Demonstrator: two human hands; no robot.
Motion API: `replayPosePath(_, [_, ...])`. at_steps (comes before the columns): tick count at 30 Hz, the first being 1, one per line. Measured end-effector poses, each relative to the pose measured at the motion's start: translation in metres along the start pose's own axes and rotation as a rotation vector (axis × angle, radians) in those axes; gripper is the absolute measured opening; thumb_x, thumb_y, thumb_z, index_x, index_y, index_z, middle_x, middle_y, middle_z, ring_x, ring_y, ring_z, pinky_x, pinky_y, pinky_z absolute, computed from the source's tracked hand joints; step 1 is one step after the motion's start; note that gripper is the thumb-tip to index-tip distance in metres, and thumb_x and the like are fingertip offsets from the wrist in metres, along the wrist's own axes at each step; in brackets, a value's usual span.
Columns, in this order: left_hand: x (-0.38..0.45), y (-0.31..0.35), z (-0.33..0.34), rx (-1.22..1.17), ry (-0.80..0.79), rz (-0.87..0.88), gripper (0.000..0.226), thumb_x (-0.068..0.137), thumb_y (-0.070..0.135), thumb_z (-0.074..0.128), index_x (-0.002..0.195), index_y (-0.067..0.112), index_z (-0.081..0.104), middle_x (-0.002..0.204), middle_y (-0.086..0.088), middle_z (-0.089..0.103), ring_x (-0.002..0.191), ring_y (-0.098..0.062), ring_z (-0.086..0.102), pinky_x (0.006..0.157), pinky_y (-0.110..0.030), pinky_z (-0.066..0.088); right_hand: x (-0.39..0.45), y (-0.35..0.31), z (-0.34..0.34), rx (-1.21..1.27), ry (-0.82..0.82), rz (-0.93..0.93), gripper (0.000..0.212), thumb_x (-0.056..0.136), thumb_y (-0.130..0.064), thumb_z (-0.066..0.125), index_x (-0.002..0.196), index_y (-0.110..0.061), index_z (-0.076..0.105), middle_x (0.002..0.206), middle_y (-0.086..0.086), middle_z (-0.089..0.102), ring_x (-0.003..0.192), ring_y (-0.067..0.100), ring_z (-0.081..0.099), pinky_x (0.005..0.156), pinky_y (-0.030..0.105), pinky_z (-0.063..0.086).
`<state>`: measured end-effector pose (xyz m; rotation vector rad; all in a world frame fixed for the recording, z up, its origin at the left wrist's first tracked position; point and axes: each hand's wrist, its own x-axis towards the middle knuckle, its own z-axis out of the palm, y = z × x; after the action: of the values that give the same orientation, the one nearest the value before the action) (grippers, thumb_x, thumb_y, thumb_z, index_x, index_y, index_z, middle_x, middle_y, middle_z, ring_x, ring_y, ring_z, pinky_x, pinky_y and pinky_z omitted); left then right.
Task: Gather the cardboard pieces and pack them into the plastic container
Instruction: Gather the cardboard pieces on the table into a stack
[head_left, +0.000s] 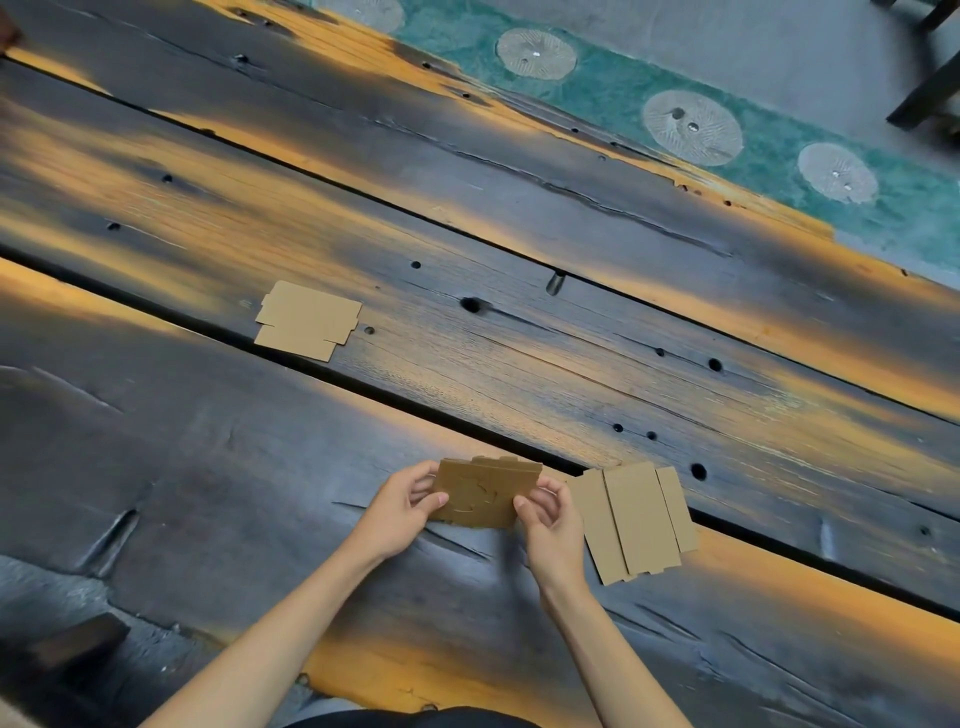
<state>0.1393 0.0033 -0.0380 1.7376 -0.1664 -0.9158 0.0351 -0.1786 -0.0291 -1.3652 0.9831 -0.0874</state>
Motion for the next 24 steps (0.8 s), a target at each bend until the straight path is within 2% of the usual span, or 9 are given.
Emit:
replayPosePath(2, [-0.002, 0.002, 0.001, 0.017, -0.004, 0.009, 0.040, 0.098, 0.004, 0.060, 0.128, 0.030, 0.065, 0.122, 0.016, 0.073, 0.115, -0.002, 0.068, 0.102, -0.020, 0.052, 0.000, -0.003, 0.002, -0.005, -0.005, -0.015, 0.028, 0.096, 0.008, 0.061, 0.110, -0.016, 0.061, 0.106, 0.006, 0.074, 0.093, 0.007, 0.072, 0.084, 0.018, 0.057])
replayPosePath(4, [-0.002, 0.001, 0.002, 0.003, 0.006, -0.013, 0.042, 0.099, 0.002, 0.059, 0.135, 0.023, 0.062, 0.121, 0.014, 0.073, 0.113, 0.000, 0.068, 0.099, -0.019, 0.053, 0.000, -0.002, 0.004, -0.010, -0.007, -0.016, 0.027, 0.097, 0.006, 0.060, 0.113, -0.015, 0.061, 0.108, 0.006, 0.074, 0.098, 0.010, 0.072, 0.084, 0.018, 0.057])
replayPosePath(6, [-0.002, 0.001, 0.003, -0.045, 0.016, -0.048, 0.042, 0.099, -0.001, 0.057, 0.135, 0.019, 0.062, 0.118, 0.007, 0.076, 0.110, -0.005, 0.071, 0.099, -0.029, 0.056, 0.001, -0.001, 0.005, -0.011, -0.002, -0.007, 0.027, 0.097, 0.005, 0.061, 0.117, -0.014, 0.062, 0.110, 0.005, 0.074, 0.099, 0.008, 0.072, 0.081, 0.017, 0.057])
replayPosePath(8, [-0.003, 0.000, 0.003, -0.132, 0.000, -0.095, 0.040, 0.100, -0.003, 0.054, 0.128, 0.022, 0.064, 0.114, 0.002, 0.079, 0.108, -0.014, 0.074, 0.095, -0.040, 0.060, 0.003, -0.001, 0.006, -0.025, -0.001, 0.018, 0.026, 0.098, 0.001, 0.063, 0.117, -0.015, 0.064, 0.109, 0.001, 0.074, 0.091, -0.001, 0.072, 0.075, 0.013, 0.056])
replayPosePath(10, [-0.005, 0.001, 0.000, -0.226, -0.031, -0.143, 0.040, 0.101, -0.003, 0.051, 0.125, 0.025, 0.064, 0.113, -0.001, 0.079, 0.107, -0.019, 0.075, 0.087, -0.040, 0.062, 0.005, -0.002, 0.007, -0.049, -0.025, 0.051, 0.023, 0.098, -0.003, 0.065, 0.117, -0.016, 0.067, 0.107, -0.003, 0.075, 0.088, -0.006, 0.072, 0.071, 0.011, 0.055])
replayPosePath(14, [-0.006, 0.004, -0.015, -0.276, -0.063, -0.208, 0.038, 0.102, 0.000, 0.051, 0.129, 0.024, 0.063, 0.115, -0.001, 0.079, 0.107, -0.019, 0.075, 0.082, -0.034, 0.063, 0.012, -0.007, 0.014, -0.084, -0.099, 0.098, 0.019, 0.097, -0.008, 0.067, 0.115, -0.014, 0.071, 0.103, -0.005, 0.079, 0.098, 0.007, 0.073, 0.073, 0.015, 0.055])
replayPosePath(19, [0.003, 0.012, -0.038, -0.285, -0.090, -0.270, 0.036, 0.102, 0.002, 0.052, 0.129, 0.022, 0.064, 0.115, -0.001, 0.079, 0.106, -0.020, 0.075, 0.082, -0.033, 0.063, 0.018, -0.020, 0.030, -0.058, -0.186, 0.134, 0.017, 0.099, -0.012, 0.064, 0.113, -0.019, 0.072, 0.095, -0.009, 0.081, 0.086, -0.002, 0.074, 0.068, 0.013, 0.055])
replayPosePath(24, [0.016, 0.021, -0.060, -0.243, -0.101, -0.290, 0.028, 0.101, 0.006, 0.056, 0.124, 0.019, 0.067, 0.113, -0.002, 0.079, 0.104, -0.017, 0.076, 0.082, -0.033, 0.063, 0.027, -0.033, 0.052, -0.046, -0.264, 0.134, 0.018, 0.102, -0.015, 0.059, 0.112, -0.017, 0.074, 0.100, -0.002, 0.082, 0.089, 0.012, 0.077, 0.064, 0.017, 0.057])
